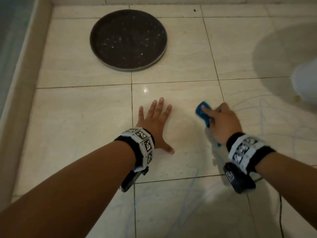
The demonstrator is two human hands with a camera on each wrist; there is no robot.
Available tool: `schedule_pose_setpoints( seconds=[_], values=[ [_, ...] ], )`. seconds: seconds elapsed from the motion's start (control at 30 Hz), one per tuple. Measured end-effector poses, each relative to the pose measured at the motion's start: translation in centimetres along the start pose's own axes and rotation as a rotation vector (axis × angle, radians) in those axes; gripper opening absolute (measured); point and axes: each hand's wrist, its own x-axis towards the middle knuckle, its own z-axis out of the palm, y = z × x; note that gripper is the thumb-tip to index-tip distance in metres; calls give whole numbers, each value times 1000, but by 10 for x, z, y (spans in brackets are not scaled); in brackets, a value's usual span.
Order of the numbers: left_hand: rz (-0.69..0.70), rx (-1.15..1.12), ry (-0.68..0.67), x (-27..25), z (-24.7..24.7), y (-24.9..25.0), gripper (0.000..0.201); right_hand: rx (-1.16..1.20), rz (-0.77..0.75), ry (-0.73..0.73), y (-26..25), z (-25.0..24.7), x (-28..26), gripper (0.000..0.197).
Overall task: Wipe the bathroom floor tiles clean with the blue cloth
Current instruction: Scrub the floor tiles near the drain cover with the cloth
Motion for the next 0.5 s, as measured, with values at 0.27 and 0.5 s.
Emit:
schedule_pose_setpoints(
  seconds=[0.27, 0.5],
  values=[
    [39, 35, -56, -5, 23, 8, 147, -96, -331, -157, -31, 11, -37, 47],
    [42, 31, -56, -7, 20, 8, 146, -58, -152, -35, -31, 19, -38, 53]
  ],
)
